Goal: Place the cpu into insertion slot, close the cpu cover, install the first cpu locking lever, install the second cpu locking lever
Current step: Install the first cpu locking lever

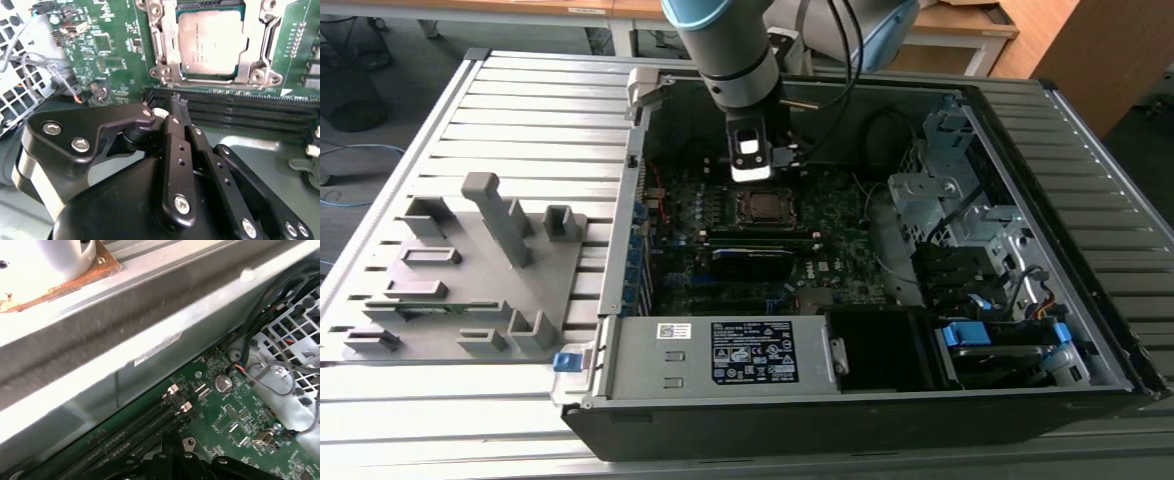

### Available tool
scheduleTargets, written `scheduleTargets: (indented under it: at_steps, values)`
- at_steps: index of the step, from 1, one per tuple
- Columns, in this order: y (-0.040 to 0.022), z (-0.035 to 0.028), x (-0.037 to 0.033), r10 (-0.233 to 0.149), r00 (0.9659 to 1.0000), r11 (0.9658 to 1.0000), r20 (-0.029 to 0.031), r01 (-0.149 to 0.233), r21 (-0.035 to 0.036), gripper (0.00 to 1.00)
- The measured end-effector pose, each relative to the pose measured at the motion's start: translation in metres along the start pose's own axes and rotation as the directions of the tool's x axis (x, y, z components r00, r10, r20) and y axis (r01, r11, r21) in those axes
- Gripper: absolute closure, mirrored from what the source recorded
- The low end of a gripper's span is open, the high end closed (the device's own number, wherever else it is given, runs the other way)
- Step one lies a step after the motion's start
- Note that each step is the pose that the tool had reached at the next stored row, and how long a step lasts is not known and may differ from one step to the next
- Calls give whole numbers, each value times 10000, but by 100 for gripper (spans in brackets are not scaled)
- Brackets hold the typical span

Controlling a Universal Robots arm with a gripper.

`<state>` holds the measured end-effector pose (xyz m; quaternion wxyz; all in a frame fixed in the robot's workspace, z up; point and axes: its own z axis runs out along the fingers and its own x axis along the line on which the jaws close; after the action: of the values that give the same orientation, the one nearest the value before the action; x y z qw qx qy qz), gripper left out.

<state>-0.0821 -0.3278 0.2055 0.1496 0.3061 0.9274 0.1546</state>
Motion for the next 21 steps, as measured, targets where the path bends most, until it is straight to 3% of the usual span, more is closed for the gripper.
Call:
scheduleTargets:
  at_steps: [6, 11, 21]
  values:
    - [10, -22, -5, -1, 10000, 10000, 0, 1, -1, 90]
    - [-29, 66, 13, -5, 10000, 10000, 20, 5, -16, 90]
    - [-48, 112, 22, -14, 10000, 10000, 31, 14, 3, 90]
